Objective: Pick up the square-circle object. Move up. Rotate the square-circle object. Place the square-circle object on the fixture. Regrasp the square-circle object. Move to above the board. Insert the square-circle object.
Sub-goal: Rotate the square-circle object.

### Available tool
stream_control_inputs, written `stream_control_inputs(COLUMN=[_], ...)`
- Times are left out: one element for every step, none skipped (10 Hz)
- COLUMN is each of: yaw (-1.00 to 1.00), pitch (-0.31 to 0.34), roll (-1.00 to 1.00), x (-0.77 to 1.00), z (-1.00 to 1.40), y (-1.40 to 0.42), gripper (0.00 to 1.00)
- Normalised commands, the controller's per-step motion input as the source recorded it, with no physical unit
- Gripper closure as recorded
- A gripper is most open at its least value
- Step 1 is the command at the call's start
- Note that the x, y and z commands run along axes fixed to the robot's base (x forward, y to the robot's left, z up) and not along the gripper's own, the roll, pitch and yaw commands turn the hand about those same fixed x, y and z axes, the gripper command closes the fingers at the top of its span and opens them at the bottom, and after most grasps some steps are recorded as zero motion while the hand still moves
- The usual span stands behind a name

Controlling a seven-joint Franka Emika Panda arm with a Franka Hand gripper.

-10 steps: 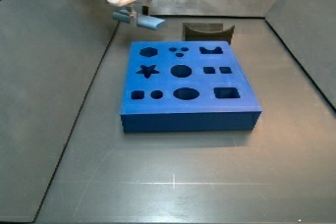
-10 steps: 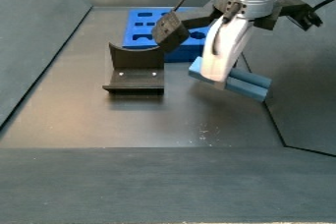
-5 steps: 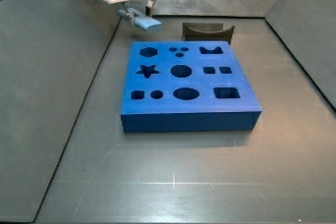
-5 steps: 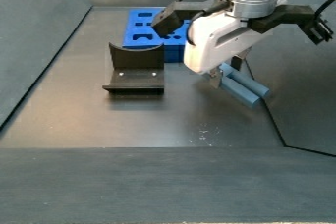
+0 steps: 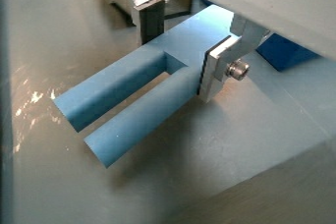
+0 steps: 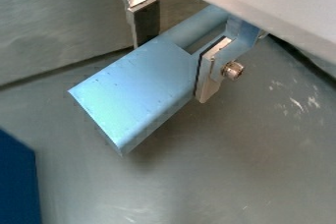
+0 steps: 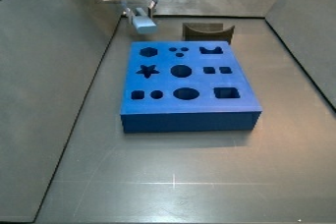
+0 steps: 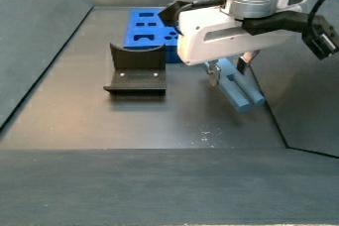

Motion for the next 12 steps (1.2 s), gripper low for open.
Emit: stream_control_inputs(yaw=[-1.0,-1.0,-0.82,-0.6,-0.36,-0.24,0.0,0.02,0.03,0.03,0.02,0.02], pitch=[0.005,0.006,0.006,0.006,0.006,0.006,0.0,-0.002,-0.038,-0.063,-0.079,-0.088], roll=[-0.04,-0.04,-0.05,-0.05,-0.05,-0.05,0.0,0.0,-0.01,-0.04,-0.06,-0.08], x=[0.02,0.02,0.02,0.02,0.02,0.02,0.0,0.0,0.03,0.03,0.02,0.03], z=[0.0,0.0,0.0,0.0,0.0,0.0,-0.71,-0.71,-0.61,-0.48,-0.39,-0.29], y=[0.02,0.02,0.02,0.03,0.03,0.02,0.0,0.0,0.0,0.0,0.0,0.01], gripper=[1.0,1.0,1.0,1.0,1.0,1.0,1.0,1.0,1.0,1.0,1.0,1.0])
